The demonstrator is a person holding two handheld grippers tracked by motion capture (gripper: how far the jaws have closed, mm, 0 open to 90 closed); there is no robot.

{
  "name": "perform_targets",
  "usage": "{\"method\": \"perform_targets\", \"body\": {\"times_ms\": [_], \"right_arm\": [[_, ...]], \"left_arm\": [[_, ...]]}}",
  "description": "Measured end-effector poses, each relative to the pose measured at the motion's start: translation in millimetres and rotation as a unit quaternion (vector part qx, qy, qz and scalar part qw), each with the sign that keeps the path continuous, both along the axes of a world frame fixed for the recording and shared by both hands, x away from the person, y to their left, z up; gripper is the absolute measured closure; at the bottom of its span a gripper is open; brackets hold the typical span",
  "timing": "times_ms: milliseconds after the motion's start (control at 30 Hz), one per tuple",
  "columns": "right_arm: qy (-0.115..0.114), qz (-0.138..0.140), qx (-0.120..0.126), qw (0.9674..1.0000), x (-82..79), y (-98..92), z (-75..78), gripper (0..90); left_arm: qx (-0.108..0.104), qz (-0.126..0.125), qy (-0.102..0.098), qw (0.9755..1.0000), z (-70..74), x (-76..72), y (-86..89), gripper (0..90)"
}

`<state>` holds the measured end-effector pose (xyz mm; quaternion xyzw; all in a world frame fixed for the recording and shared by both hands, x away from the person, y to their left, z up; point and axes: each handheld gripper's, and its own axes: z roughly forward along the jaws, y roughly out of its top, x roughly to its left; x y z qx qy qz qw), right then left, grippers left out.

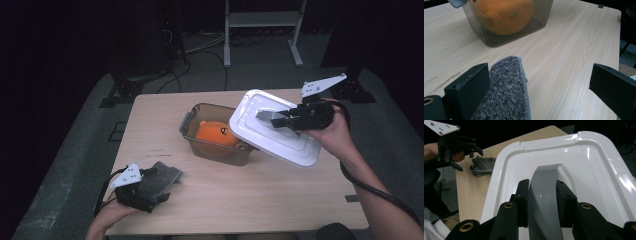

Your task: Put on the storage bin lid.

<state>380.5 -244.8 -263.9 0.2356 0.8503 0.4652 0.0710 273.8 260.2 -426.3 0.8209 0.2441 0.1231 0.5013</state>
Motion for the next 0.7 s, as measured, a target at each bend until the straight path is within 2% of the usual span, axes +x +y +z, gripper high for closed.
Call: {"method": "perform_targets", "body": {"times_ms": [700], "right_arm": [[0.010, 0.035, -0.009, 0.9993, 29.1, 49.2, 1.2, 66.4]], "left_arm": [[0.001, -0.002, 0.001, 1.0000, -1.3, -0.2, 1.6, 2.5]]}}
